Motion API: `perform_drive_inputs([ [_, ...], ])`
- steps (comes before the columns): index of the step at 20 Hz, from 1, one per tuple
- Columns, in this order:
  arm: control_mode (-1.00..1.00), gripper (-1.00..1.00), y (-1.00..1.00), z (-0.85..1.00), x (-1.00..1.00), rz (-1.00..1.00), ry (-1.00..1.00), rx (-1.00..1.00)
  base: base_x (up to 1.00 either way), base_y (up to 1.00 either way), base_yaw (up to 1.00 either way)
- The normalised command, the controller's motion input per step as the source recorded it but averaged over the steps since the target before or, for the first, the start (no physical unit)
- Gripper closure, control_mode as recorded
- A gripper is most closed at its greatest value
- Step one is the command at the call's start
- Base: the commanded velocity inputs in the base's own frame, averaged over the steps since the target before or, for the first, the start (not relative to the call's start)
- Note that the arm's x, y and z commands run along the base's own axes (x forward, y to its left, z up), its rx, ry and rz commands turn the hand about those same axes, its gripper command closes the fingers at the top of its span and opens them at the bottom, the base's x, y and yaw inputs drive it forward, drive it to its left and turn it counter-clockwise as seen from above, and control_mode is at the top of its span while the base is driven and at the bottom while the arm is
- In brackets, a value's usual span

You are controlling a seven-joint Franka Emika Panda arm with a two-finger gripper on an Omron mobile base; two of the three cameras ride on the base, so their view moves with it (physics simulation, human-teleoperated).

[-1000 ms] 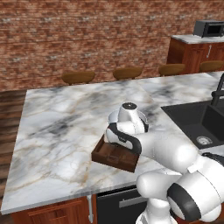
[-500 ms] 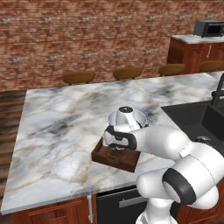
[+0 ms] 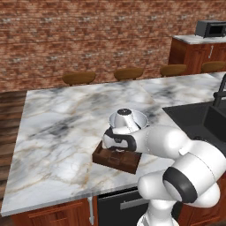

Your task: Place the bowl with cake and the cupcake onto the tray.

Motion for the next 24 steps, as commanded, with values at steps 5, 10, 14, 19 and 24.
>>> perform_drive_inputs([
  [5, -1.00, -1.00, 0.00, 0.00, -0.02, 0.00, 0.00, 0.00, 0.00, 0.00, 0.00],
  [10, -1.00, -1.00, 0.00, 0.24, -0.32, 0.00, -0.04, 0.00, 0.00, 0.00, 0.00],
  [14, -1.00, -1.00, 0.00, 0.29, -0.28, 0.00, 0.00, 0.00, 0.00, 0.00, 0.00],
  [19, -1.00, -1.00, 0.00, 0.38, -0.39, 0.00, 0.00, 0.00, 0.00, 0.00, 0.00],
  [24, -1.00, -1.00, 0.00, 0.58, -0.61, 0.00, 0.00, 0.00, 0.00, 0.00, 0.00],
])
